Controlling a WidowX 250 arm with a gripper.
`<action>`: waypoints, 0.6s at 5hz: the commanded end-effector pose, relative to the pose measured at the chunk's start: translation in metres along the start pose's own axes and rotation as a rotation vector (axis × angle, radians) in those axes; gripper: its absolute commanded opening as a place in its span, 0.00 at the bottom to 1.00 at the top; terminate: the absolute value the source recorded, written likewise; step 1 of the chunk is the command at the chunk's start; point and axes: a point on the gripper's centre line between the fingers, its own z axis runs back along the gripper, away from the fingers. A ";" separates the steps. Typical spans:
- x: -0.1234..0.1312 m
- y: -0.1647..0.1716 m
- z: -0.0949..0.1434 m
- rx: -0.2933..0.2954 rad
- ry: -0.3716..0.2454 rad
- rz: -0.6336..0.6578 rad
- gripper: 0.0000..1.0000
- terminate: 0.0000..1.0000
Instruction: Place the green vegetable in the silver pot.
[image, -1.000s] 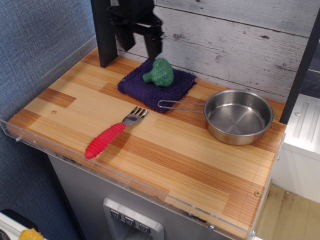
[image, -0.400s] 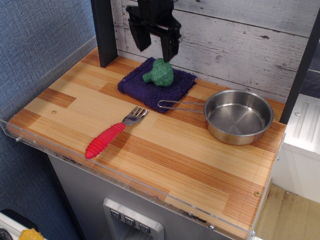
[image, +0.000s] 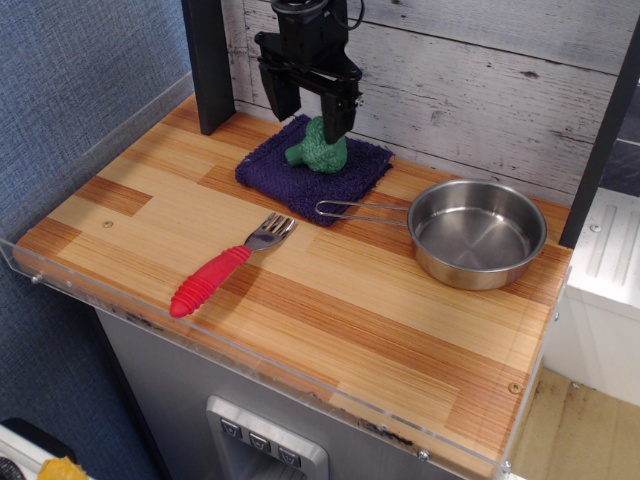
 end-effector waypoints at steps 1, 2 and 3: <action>0.005 -0.006 0.003 0.008 -0.011 -0.015 1.00 0.00; 0.005 -0.008 -0.005 -0.003 0.004 -0.020 1.00 0.00; 0.006 -0.007 -0.008 -0.008 0.012 -0.015 1.00 0.00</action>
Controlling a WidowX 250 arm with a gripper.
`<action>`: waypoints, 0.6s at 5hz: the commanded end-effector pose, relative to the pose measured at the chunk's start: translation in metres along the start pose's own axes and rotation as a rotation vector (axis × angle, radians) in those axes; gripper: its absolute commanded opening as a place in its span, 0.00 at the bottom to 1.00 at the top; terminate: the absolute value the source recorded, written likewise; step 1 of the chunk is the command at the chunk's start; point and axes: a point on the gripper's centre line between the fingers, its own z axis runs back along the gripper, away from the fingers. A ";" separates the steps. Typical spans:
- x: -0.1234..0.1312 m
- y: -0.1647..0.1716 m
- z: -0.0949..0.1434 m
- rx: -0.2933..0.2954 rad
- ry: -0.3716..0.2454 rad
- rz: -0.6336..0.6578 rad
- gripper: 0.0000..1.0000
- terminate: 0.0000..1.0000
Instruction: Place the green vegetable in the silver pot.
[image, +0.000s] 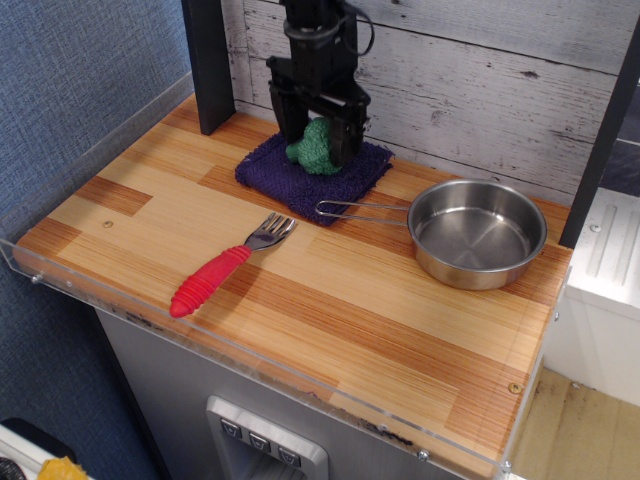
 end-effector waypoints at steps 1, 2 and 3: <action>0.008 0.004 0.010 0.005 -0.044 0.022 0.00 0.00; 0.005 0.009 0.016 0.013 -0.050 0.040 0.00 0.00; 0.004 0.012 0.024 0.008 -0.064 0.046 0.00 0.00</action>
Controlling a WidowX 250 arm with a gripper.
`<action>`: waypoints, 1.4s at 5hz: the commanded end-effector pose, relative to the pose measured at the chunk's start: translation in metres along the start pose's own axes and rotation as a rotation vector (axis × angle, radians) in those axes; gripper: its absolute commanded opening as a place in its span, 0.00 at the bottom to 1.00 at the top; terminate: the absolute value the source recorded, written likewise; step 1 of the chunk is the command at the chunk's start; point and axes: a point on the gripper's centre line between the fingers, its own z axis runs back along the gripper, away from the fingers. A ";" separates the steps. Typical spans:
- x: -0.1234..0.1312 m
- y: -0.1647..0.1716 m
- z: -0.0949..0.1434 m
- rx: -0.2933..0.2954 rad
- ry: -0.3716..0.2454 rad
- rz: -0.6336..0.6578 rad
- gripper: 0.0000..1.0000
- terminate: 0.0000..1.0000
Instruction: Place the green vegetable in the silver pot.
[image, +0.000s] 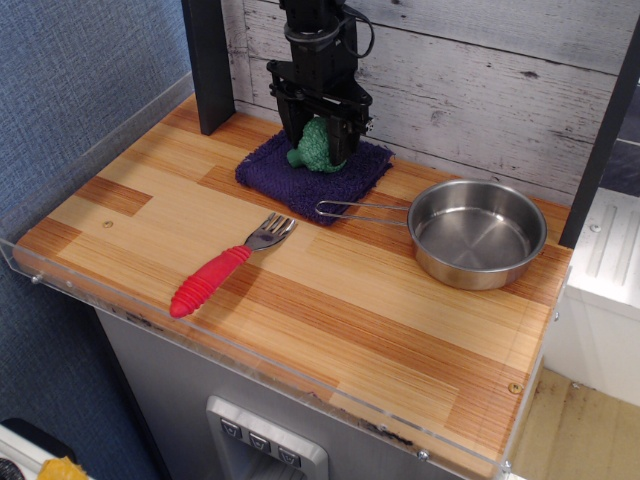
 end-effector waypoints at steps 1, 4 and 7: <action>0.003 0.012 0.041 0.013 -0.085 0.033 0.00 0.00; 0.014 -0.042 0.079 -0.024 -0.130 -0.119 0.00 0.00; 0.011 -0.118 0.059 -0.076 -0.158 -0.154 0.00 0.00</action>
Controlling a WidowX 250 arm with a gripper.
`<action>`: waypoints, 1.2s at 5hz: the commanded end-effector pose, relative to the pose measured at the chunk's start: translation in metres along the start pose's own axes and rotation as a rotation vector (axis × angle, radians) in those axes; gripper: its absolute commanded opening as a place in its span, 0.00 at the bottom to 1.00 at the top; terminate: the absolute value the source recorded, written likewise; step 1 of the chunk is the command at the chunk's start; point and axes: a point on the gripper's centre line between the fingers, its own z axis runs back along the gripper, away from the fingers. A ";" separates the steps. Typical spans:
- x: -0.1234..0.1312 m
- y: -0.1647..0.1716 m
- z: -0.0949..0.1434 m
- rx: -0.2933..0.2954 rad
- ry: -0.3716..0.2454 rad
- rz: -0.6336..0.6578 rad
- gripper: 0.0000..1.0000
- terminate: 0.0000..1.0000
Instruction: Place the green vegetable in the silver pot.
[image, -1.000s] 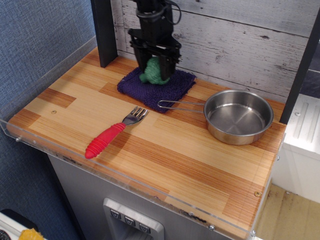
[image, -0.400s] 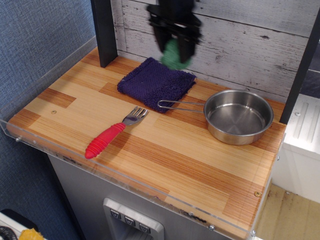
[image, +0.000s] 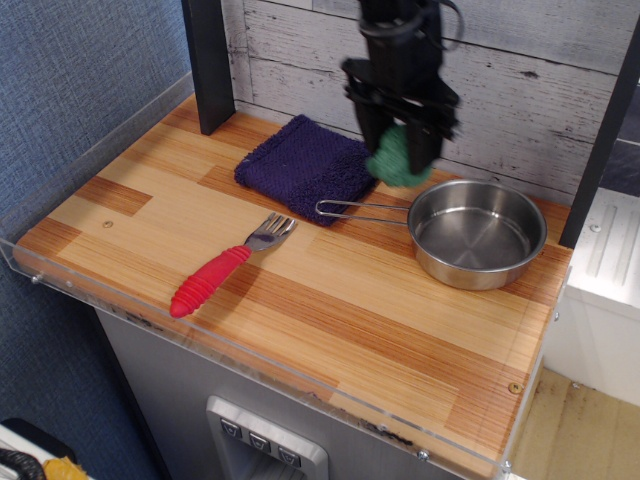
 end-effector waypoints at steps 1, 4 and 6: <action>0.012 -0.054 0.020 0.058 -0.067 -0.114 0.00 0.00; 0.013 -0.070 -0.004 0.081 0.045 -0.171 0.00 0.00; 0.010 -0.064 -0.014 0.038 0.157 -0.038 1.00 0.00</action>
